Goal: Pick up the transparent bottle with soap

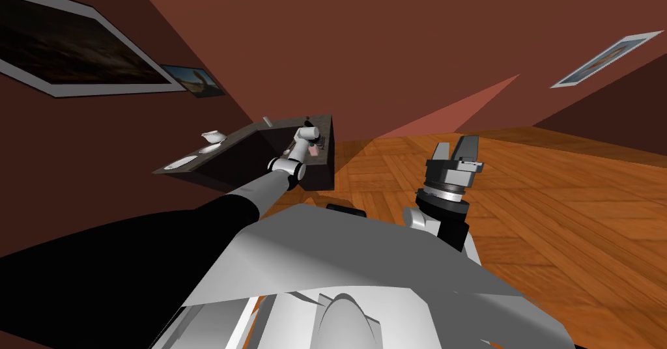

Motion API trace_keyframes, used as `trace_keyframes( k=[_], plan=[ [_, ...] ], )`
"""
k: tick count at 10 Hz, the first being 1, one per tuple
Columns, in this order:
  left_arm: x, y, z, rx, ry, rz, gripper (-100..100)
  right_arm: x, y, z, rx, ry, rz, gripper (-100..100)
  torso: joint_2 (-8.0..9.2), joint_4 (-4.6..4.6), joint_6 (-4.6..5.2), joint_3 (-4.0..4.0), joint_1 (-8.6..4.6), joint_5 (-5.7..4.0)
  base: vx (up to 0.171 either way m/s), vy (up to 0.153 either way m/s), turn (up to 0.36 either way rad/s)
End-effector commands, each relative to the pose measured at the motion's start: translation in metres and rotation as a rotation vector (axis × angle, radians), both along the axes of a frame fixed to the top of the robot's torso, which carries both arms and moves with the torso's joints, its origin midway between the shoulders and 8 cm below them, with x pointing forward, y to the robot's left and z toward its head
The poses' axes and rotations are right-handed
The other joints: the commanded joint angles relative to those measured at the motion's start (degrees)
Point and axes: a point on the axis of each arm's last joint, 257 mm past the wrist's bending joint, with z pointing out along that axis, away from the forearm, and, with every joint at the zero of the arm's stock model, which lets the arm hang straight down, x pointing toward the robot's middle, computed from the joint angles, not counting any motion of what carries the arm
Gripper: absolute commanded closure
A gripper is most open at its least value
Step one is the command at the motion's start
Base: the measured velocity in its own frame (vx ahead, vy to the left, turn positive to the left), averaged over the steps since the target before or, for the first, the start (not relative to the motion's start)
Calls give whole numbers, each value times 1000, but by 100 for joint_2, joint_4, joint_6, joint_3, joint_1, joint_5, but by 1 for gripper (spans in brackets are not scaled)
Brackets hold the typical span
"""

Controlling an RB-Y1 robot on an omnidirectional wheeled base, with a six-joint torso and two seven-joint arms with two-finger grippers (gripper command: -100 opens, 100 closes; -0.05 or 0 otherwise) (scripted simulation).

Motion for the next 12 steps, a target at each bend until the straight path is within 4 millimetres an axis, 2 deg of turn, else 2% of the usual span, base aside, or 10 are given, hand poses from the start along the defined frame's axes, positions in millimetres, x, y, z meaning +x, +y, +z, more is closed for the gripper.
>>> trace_keyframes(
  k=[1,2,3,4,5,6,8,9,10,12],
  plan=[
    [-3,5,-6,12,33,1,-100,0,0,0,0,0,0,0,0,0,0,0,0,0,-9,63,-26],
    [-3,6,-8,11,38,3,-100,0,0,0,0,0,0,0,-1,-2,-1,-1,-4,1,2,29,3],
    [0,11,6,35,40,-10,-100,0,0,0,0,0,0,0,-5,-3,-1,-4,-14,-2,14,50,-41],
    [-4,15,-4,32,66,-1,-100,0,0,0,0,0,0,0,-10,-2,1,-6,-11,-3,9,54,-31],
    [-2,20,8,53,71,-11,-100,0,0,0,0,0,0,0,-9,-4,-1,-6,-9,0,1,68,-32],
    [-6,23,0,50,92,-4,-100,0,0,0,0,0,0,0,-7,-2,0,-5,-4,-1,-3,64,-35],
    [-7,37,15,82,122,-12,-100,0,0,0,0,0,0,0,-4,-2,-1,-3,-2,0,-2,84,-47],
    [-10,39,8,79,139,-7,-100,0,0,0,0,0,0,0,-5,-2,0,-3,7,2,9,84,-26],
    [-9,45,18,92,143,-12,-100,0,0,0,0,0,0,0,-8,-4,-2,-5,4,3,3,74,-28],
    [-12,47,12,90,160,-7,-100,0,0,0,0,0,0,0,-8,-4,-1,-6,-7,1,7,33,-6]
  ],
)
